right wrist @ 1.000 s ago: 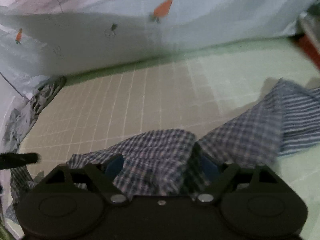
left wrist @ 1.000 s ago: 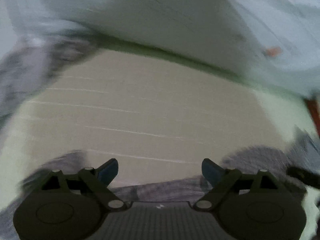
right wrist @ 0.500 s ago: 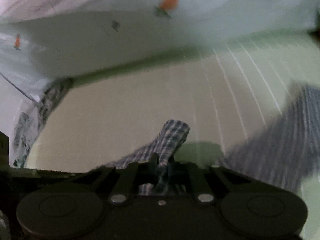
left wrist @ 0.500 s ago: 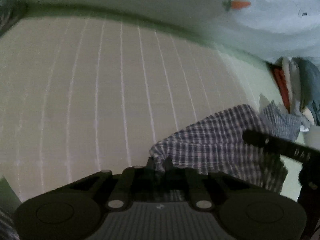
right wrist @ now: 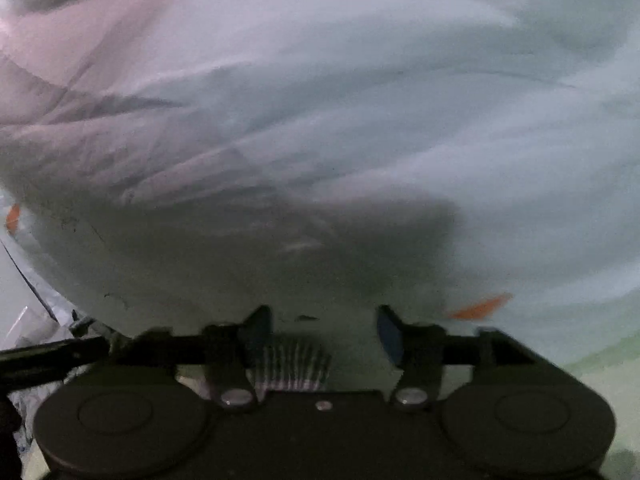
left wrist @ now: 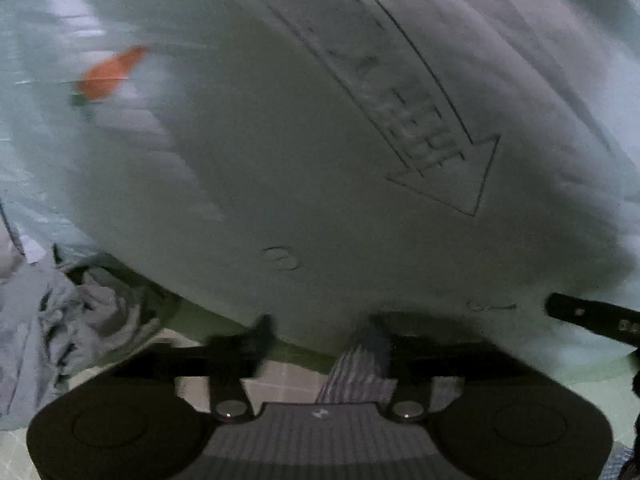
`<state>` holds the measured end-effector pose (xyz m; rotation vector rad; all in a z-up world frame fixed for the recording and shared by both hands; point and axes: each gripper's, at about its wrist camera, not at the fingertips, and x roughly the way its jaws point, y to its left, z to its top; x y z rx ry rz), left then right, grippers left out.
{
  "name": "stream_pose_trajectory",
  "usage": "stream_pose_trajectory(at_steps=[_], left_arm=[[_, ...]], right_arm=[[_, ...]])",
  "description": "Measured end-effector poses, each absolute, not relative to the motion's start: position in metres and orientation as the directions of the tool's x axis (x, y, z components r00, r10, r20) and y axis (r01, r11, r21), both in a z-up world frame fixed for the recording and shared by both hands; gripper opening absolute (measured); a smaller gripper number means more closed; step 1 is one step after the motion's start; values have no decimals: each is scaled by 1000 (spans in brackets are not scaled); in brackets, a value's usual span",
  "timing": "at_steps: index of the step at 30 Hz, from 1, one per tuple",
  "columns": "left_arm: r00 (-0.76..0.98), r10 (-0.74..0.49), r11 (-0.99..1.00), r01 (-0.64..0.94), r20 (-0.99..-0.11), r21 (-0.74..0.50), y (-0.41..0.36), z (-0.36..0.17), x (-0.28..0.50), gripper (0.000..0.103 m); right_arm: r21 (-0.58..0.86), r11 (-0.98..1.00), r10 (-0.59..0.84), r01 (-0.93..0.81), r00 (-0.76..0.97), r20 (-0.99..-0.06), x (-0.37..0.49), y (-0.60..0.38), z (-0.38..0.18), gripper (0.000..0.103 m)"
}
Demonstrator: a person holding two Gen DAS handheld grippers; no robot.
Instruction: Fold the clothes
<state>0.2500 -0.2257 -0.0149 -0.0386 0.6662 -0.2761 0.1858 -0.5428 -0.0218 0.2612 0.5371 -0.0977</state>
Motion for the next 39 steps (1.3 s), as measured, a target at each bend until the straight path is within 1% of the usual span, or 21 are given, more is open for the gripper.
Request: stream_pose_trajectory(at_steps=[1, 2, 5, 9, 12, 15, 20, 22, 24, 25, 26, 27, 28, 30, 31, 32, 35, 39], left_arm=[[763, -247, 968, 223, -598, -116, -219, -13, 248, 80], [753, -224, 973, 208, -619, -100, -210, -19, 237, 80], [691, -147, 987, 154, -708, -55, -177, -47, 185, 80], [614, -90, 995, 31, -784, -90, -141, -72, 115, 80], [563, -60, 994, -44, -824, -102, -112, -85, 76, 80], [506, -59, 991, -75, -861, -112, -99, -95, 45, 80], [413, -79, 995, -29, -907, -100, -106, -105, 14, 80], [395, -87, 996, 1, -915, -94, -112, -109, 8, 76], [389, -106, 994, 25, -915, -104, -114, -112, 5, 65], [385, -119, 993, 31, -915, -117, -114, -112, 4, 53], [381, -134, 991, 35, -915, -131, -113, -113, 4, 38], [379, -145, 989, 38, -914, -142, -113, -112, 3, 29], [377, -155, 988, 39, -913, -152, -113, -112, 3, 15], [386, -154, 988, 37, -910, -151, -110, -109, 1, 11], [390, -154, 988, 31, -908, -154, -107, -108, -1, 9], [393, -156, 987, 22, -906, -160, -103, -105, -3, 8], [405, -148, 985, -25, -902, -173, -80, -97, -9, 6], [455, -36, 993, -86, -890, -84, -47, -77, -21, 6]], right_arm=[[220, 959, -38, 180, 849, -528, 168, -546, -26, 79], [219, 955, -51, 199, 840, -541, 150, -549, -32, 80], [213, 944, -63, 251, 772, -632, 81, -555, -61, 80], [188, 931, -73, 313, 662, -746, -8, -554, -101, 80], [156, 926, -81, 343, 585, -807, -65, -550, -125, 80], [162, 915, -66, 369, 533, -844, -98, -547, -142, 80], [158, 911, -52, 380, 486, -872, -118, -530, -157, 81], [147, 918, -47, 367, 470, -881, -123, -525, -164, 80], [135, 922, -49, 362, 457, -888, -128, -518, -168, 77], [134, 922, -50, 362, 456, -889, -131, -516, -167, 76], [138, 921, -49, 364, 459, -887, -134, -516, -166, 73], [142, 920, -49, 367, 464, -885, -137, -516, -165, 67], [147, 917, -48, 370, 470, -881, -138, -517, -164, 61], [150, 916, -49, 371, 476, -878, -139, -518, -163, 21], [152, 917, -46, 368, 477, -877, -139, -519, -162, 14], [163, 918, -36, 361, 485, -874, -140, -520, -162, 2], [143, 923, -64, 358, 508, -859, -143, -521, -158, 1], [130, 905, -118, 406, 531, -839, -149, -534, -149, 0]])
